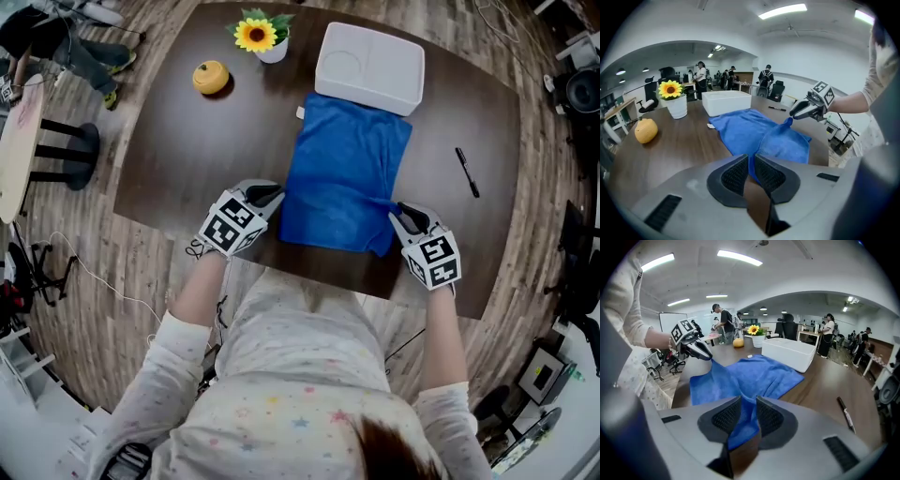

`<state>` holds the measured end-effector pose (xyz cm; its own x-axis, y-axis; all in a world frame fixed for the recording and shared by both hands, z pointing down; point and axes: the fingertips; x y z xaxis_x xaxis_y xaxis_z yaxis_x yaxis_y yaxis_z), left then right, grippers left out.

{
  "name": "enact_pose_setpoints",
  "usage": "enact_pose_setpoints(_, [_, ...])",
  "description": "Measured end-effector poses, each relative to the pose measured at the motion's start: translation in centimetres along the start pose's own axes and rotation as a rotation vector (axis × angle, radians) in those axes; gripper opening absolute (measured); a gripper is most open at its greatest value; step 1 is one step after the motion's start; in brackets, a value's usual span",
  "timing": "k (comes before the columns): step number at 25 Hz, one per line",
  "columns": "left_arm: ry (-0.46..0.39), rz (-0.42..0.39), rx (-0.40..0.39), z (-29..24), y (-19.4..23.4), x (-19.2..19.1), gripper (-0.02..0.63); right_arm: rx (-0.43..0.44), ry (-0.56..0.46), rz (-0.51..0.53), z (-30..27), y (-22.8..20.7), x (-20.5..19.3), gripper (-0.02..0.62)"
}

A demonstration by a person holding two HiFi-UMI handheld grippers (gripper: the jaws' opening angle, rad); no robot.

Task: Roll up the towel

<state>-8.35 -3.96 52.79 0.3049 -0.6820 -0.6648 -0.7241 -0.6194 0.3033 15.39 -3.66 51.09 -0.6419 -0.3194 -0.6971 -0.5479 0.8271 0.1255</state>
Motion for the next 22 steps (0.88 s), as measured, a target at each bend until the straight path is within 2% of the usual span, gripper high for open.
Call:
enact_pose_setpoints(2, [-0.020, 0.032, 0.041, 0.1, 0.7, -0.2, 0.023, -0.028, -0.008, -0.039, 0.3, -0.4, -0.4, 0.126])
enact_pose_setpoints(4, [-0.023, 0.051, 0.053, 0.5, 0.4, -0.9, 0.033, -0.034, -0.012, -0.076, 1.0, -0.1, -1.1, 0.130])
enact_pose_setpoints(7, [0.024, 0.056, 0.005, 0.5, -1.8, -3.4, 0.064, 0.025, 0.009, -0.124, 1.8, 2.2, -2.8, 0.124])
enact_pose_setpoints(10, [0.094, 0.044, -0.042, 0.1, -4.6, -6.7, 0.090, 0.087, 0.052, -0.127, 2.0, 5.6, -4.7, 0.118])
enact_pose_setpoints(14, [0.130, 0.081, -0.069, -0.4, -6.8, -9.2, 0.130, 0.131, 0.083, -0.133, 1.8, 8.6, -6.1, 0.118])
enact_pose_setpoints(19, [0.173, 0.020, -0.032, -1.5, -7.6, -10.2, 0.144, 0.131, 0.128, -0.052, 0.7, 9.8, -7.0, 0.116])
enact_pose_setpoints(21, [0.198, -0.033, -0.002, -1.9, -7.1, -10.7, 0.135, 0.114, 0.152, -0.009, 0.1, 9.7, -7.1, 0.084])
enact_pose_setpoints(22, [0.204, -0.052, 0.008, -1.9, -6.8, -10.8, 0.101, 0.105, 0.158, 0.006, 0.0, 9.5, -7.1, 0.061])
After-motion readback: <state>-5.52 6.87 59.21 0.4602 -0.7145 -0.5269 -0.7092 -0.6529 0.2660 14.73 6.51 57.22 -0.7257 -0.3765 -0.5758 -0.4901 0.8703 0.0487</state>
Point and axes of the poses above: the fingertips, and each gripper's own axes: z backward along the fingers, y to its left, x out of its top, and after that the axes turned 12 degrees about z, right-handed
